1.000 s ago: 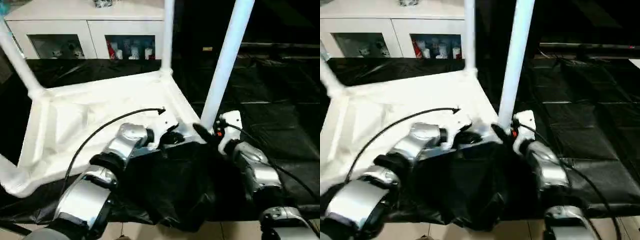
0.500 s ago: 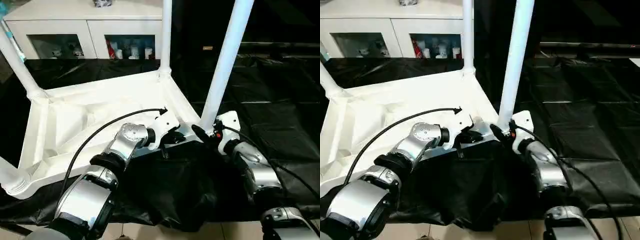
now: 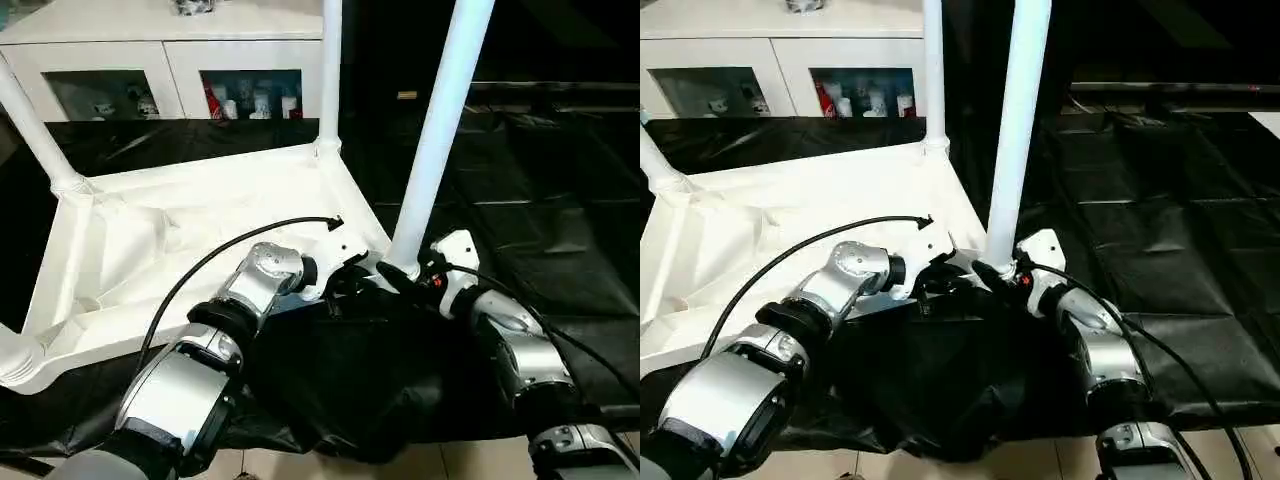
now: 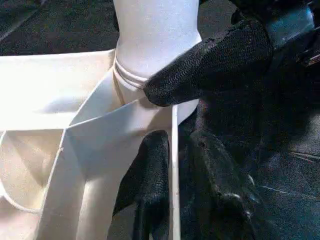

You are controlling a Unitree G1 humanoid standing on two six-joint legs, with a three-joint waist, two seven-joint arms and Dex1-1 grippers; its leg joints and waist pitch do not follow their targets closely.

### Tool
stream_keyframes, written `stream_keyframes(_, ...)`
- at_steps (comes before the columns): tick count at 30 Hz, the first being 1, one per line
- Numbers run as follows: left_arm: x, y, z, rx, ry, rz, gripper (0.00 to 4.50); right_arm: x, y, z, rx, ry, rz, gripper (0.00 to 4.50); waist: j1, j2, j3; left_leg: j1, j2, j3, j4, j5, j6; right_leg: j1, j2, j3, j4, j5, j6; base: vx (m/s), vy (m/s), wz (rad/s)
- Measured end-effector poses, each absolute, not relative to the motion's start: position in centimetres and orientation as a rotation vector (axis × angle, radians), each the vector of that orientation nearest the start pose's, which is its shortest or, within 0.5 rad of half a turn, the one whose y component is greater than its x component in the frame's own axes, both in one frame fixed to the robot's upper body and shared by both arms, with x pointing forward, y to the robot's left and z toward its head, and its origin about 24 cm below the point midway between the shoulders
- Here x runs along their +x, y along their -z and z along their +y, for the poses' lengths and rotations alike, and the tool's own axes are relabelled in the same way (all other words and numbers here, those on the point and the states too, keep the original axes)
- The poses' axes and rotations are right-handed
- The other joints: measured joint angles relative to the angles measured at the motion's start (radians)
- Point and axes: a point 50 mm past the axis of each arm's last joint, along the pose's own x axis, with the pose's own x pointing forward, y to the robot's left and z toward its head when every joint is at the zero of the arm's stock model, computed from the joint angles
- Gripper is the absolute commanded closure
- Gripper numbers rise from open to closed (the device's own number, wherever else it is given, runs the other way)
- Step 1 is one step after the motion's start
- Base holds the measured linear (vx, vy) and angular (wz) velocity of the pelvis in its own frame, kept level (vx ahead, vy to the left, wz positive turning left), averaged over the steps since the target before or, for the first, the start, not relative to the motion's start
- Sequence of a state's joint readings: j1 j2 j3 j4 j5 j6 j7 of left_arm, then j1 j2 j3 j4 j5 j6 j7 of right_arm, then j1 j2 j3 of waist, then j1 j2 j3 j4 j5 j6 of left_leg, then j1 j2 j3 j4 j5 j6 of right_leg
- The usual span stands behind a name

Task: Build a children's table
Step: Rotate leg to tighten

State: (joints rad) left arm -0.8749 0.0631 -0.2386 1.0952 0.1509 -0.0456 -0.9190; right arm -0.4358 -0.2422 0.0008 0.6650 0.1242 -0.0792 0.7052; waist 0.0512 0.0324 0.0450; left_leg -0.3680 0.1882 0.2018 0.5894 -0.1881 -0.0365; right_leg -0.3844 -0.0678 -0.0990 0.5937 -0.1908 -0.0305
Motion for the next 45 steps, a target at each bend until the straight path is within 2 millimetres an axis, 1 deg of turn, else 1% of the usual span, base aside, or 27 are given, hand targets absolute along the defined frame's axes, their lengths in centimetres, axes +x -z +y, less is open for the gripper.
stream_keyframes(4, 35.0, -4.9, 6.0, 0.397, 1.216, 0.415, 4.01, 31.7, -2.7, -16.6, -0.077, -0.702, 0.189, 1.14, -0.002, 0.000, 0.000, 0.000, 0.000, 0.000, 0.000, 0.000, 0.000, 0.000, 0.000, 0.000, 0.000, 0.000, 0.000, 0.000, 0.000, 0.00)
stream_keyframes(9, 35.1, -5.1, 7.4, 0.415, 1.235, 0.444, 4.01, 31.6, -2.6, -16.8, -0.085, -0.717, 0.195, 1.14, -0.004, 0.001, 0.001, 0.000, 0.000, 0.000, 0.000, 0.000, 0.000, 0.000, 0.000, 0.000, 0.000, 0.000, 0.000, 0.000, 0.000, 0.00)
stream_keyframes(17, 34.9, -5.1, 8.3, 0.430, 1.256, 0.455, 4.01, 31.6, -2.6, -16.9, -0.098, -0.725, 0.195, 1.14, -0.005, 0.000, 0.001, 0.000, 0.000, 0.000, 0.000, 0.000, 0.000, 0.000, 0.000, 0.000, 0.000, 0.000, 0.000, 0.000, 0.000, 0.00)
stream_keyframes(18, 34.9, -5.1, 8.4, 0.429, 1.257, 0.455, 4.17, 31.6, -2.7, -16.9, -0.099, -0.725, 0.195, 1.14, -0.005, 0.000, 0.001, 0.000, 0.000, 0.000, 0.000, 0.000, 0.000, 0.000, 0.000, 0.000, 0.000, 0.000, 0.000, 0.000, 0.000, 0.00)
stream_keyframes(19, 34.9, -5.1, 8.4, 0.429, 1.258, 0.454, 4.17, 31.6, -2.7, -16.9, -0.099, -0.726, 0.196, 1.14, -0.004, 0.000, 0.001, 0.000, 0.000, 0.000, 0.000, 0.000, 0.000, 0.000, 0.000, 0.000, 0.000, 0.000, 0.000, 0.000, 0.000, 0.00)
stream_keyframes(20, 34.9, -5.1, 8.4, 0.426, 1.260, 0.453, 4.34, 31.6, -2.7, -16.9, -0.099, -0.726, 0.195, 1.14, -0.004, 0.000, 0.001, 0.000, 0.000, 0.000, 0.000, 0.000, 0.000, 0.000, 0.000, 0.000, 0.000, 0.000, 0.000, 0.000, 0.000, 0.00)
stream_keyframes(25, 34.7, -5.0, 8.5, 0.406, 1.281, 0.426, 4.44, 31.5, -2.8, -17.1, -0.110, -0.745, 0.191, 1.14, -0.004, 0.002, 0.002, 0.000, 0.000, 0.000, 0.000, 0.000, 0.000, 0.000, 0.000, 0.000, 0.000, 0.000, 0.000, 0.000, 0.000, 0.00)
stream_keyframes(28, 34.3, -4.9, 8.5, 0.379, 1.323, 0.400, 4.44, 31.4, -2.9, -17.3, -0.121, -0.789, 0.192, 1.14, 0.002, 0.003, 0.002, -0.001, 0.000, 0.000, -0.001, 0.000, 0.000, -0.001, 0.000, 0.000, 0.000, -0.001, 0.000, 0.000, 0.000, 0.00)
stream_keyframes(30, 34.0, -4.9, 8.5, 0.379, 1.360, 0.395, 4.44, 31.1, -3.1, -17.6, -0.138, -0.847, 0.200, 1.14, 0.008, 0.006, 0.003, -0.001, 0.000, 0.001, -0.001, 0.000, 0.001, -0.001, 0.000, 0.000, 0.000, -0.001, 0.000, 0.000, 0.000, 0.00)
stream_keyframes(33, 33.7, -4.8, 8.6, 0.378, 1.402, 0.391, 4.44, 30.8, -3.5, -17.8, -0.160, -0.914, 0.199, 1.14, 0.012, 0.009, 0.003, -0.001, 0.000, 0.001, -0.001, 0.000, 0.001, -0.001, 0.000, 0.000, 0.000, -0.001, 0.000, 0.000, 0.000, 0.00)
stream_keyframes(35, 33.3, -4.7, 8.6, 0.365, 1.436, 0.376, 4.44, 30.4, -3.6, -18.4, -0.166, -0.965, 0.210, 1.14, 0.019, 0.011, 0.004, -0.001, -0.001, 0.001, 0.000, 0.000, 0.001, -0.001, -0.001, 0.000, 0.000, -0.001, 0.000, 0.000, 0.000, 0.00)
stream_keyframes(36, 33.2, -4.7, 8.6, 0.361, 1.446, 0.371, 4.48, 30.3, -3.6, -18.6, -0.159, -0.983, 0.219, 0.97, 0.022, 0.011, 0.004, -0.001, -0.001, 0.001, 0.000, 0.000, 0.002, -0.001, -0.001, 0.000, 0.000, -0.001, 0.000, 0.000, 0.000, 0.00)
stream_keyframes(39, 33.0, -4.6, 8.6, 0.389, 1.466, 0.361, 4.50, 30.1, -3.8, -19.4, -0.145, -1.023, 0.248, 0.70, 0.034, 0.011, 0.004, -0.001, -0.001, 0.001, 0.000, 0.000, 0.002, -0.001, -0.001, 0.000, 0.000, -0.001, 0.001, 0.000, 0.000, 0.00)
stream_keyframes(41, 32.9, -4.6, 8.7, 0.404, 1.475, 0.353, 4.50, 30.0, -4.2, -19.6, -0.153, -1.044, 0.252, 0.47, 0.036, 0.011, 0.004, -0.001, -0.001, 0.001, 0.000, 0.000, 0.001, -0.001, -0.001, 0.000, 0.001, -0.001, 0.001, 0.000, 0.000, 0.00)
stream_keyframes(45, 32.8, -4.6, 8.9, 0.413, 1.490, 0.349, 4.50, 29.9, -4.7, -20.3, -0.189, -1.068, 0.258, 0.47, 0.038, 0.011, 0.004, -0.001, -0.001, 0.001, 0.000, 0.000, 0.002, 0.000, -0.001, 0.000, 0.001, -0.001, 0.001, 0.000, 0.000, 0.00)
